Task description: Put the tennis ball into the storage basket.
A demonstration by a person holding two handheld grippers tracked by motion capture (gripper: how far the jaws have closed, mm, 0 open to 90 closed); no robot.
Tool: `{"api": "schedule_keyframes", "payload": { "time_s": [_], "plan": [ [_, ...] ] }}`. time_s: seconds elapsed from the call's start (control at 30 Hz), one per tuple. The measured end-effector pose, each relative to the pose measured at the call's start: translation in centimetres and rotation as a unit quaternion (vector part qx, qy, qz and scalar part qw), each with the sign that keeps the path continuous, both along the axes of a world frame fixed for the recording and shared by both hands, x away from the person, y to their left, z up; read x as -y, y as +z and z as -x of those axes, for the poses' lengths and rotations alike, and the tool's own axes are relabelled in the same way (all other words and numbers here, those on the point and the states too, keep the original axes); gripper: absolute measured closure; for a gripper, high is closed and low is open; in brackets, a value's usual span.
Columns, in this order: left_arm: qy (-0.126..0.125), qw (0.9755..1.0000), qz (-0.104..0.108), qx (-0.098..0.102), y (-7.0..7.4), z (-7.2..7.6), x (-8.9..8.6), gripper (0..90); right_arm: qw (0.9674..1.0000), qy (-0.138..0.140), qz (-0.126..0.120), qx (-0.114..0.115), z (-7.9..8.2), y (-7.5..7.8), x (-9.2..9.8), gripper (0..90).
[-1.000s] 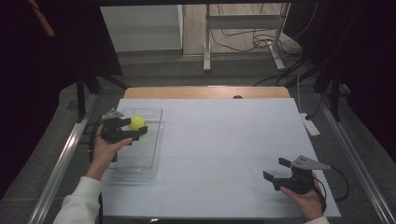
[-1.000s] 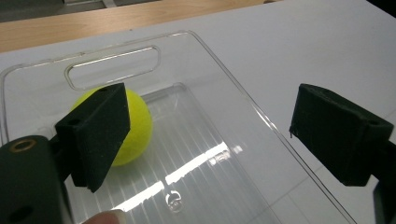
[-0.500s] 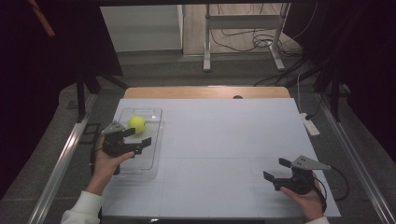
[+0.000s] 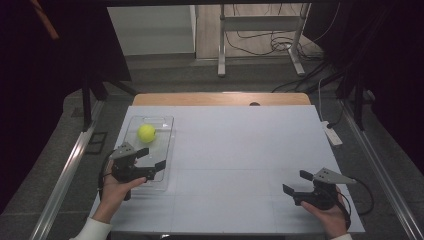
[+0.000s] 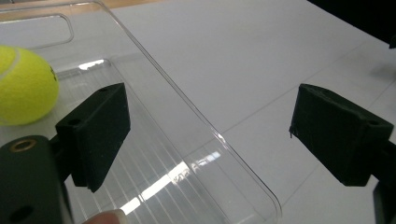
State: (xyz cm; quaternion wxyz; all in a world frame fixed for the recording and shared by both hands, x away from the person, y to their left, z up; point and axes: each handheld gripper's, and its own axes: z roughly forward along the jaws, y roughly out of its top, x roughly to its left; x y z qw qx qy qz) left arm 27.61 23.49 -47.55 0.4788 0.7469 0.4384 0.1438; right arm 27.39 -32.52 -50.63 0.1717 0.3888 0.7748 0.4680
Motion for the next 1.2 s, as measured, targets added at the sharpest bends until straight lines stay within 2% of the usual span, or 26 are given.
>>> {"api": "schedule_keyframes", "payload": {
  "time_s": [0.17, 0.37, 0.73, 1.2],
  "plan": [
    [-0.011, 0.9999, -0.003, 0.0, -0.7, 1.3, 0.6, 12.8, 1.0, 0.003, -0.002, 0.0, -0.1, 0.0, -0.1, 11.8],
    [-0.013, 0.9999, -0.008, 0.007, -1.3, 2.3, 1.2, 12.8, 1.0, 0.005, -0.003, 0.002, -0.1, 0.1, -0.1, 11.7],
    [-0.039, 0.9991, -0.012, 0.009, -1.7, 2.7, 2.2, 12.7, 0.9999, 0.006, -0.009, 0.005, 0.0, 0.2, 0.0, 11.7],
    [-0.033, 0.9994, -0.012, 0.007, -1.9, 2.6, 2.0, 12.6, 0.9997, 0.009, -0.021, 0.004, -0.4, 0.2, 0.0, 11.7]
  ]
}}
